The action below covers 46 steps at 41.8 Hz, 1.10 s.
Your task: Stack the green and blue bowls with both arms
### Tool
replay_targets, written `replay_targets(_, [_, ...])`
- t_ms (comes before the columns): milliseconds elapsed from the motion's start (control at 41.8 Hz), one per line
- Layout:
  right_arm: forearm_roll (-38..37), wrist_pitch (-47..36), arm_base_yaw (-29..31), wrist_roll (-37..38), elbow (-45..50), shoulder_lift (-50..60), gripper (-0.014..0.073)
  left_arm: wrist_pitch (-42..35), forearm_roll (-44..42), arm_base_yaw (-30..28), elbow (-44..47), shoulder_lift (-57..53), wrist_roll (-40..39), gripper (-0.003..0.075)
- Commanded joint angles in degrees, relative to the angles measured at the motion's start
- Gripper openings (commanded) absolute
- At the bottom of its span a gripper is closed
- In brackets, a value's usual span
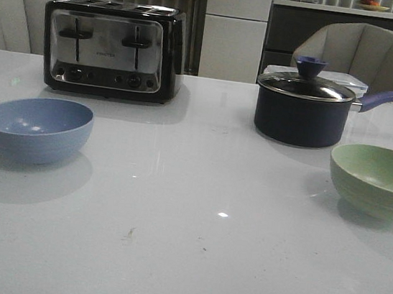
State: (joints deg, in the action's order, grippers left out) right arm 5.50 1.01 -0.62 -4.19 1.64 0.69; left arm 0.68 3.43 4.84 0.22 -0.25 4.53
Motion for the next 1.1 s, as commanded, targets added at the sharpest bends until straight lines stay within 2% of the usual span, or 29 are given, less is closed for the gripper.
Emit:
replay_targets(0, [-0.09, -4.71, 0.33, -0.15, -0.22, 0.97, 0.0058, -4.80, 0.29, -0.06, 0.19, -1.12, -0.50, 0.0093])
replay_targets(646, [-0.09, -4.71, 0.33, -0.15, -0.22, 0.97, 0.0058, -4.80, 0.29, -0.06, 0.19, -1.12, -0.50, 0.0093])
replay_targets(837, [-0.09, -6.45, 0.27, -0.22, -2.10, 0.97, 0.0058, -10.64, 0.16, -0.06, -1.70, -1.12, -0.50, 0.0093])
replay_targets(933, [-0.09, -3.95, 0.27, -0.22, -6.24, 0.97, 0.0058, -8.47, 0.16, -0.06, -5.93, -1.12, -0.50, 0.0093])
replay_targets(1076, [-0.09, 3.48, 0.27, -0.22, -17.12, -0.38, 0.0058, 1.07, 0.16, -0.06, -16.50, 0.32, -0.50, 0.0093])
